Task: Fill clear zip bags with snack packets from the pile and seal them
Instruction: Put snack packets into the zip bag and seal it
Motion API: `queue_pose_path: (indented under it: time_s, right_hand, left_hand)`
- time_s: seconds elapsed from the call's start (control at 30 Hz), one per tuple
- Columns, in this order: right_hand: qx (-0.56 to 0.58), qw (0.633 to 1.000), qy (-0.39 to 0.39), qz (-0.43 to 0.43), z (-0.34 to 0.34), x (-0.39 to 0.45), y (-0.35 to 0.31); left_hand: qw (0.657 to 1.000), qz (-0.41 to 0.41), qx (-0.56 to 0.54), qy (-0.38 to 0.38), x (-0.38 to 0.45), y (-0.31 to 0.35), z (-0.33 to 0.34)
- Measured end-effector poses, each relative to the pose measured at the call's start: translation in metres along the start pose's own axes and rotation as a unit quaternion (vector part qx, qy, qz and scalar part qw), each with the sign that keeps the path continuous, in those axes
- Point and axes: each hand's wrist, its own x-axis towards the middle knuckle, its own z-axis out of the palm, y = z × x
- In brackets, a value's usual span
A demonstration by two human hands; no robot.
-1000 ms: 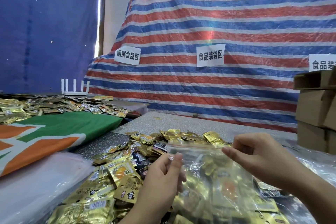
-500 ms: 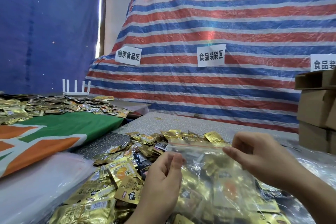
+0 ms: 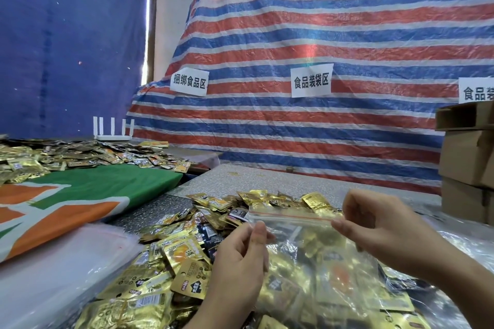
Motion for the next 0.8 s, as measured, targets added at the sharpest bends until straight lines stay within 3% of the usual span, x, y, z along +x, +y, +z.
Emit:
queue_pose_path:
  time_s: [0.2,0.33,0.43,0.8]
  right_hand:
    - [0.110,0.992,-0.058,0.021,-0.007,-0.006,-0.001]
    - [0.096,0.994,-0.025,0.042,-0.007,0.006,-0.004]
    - [0.037,0.996,-0.028,0.078,-0.002,0.034,-0.009]
    - [-0.208,0.945,-0.215,0.132,0.084,0.157,0.005]
  left_hand:
    - [1.000,-0.015,-0.003,0.011,0.000,0.002,0.004]
    - [0.999,-0.022,0.008,0.024,0.001,0.001,0.000]
    - [0.999,-0.026,0.020,0.030,0.001,0.002,-0.002]
    - [0.992,-0.086,0.049,0.075,-0.004,0.010,0.002]
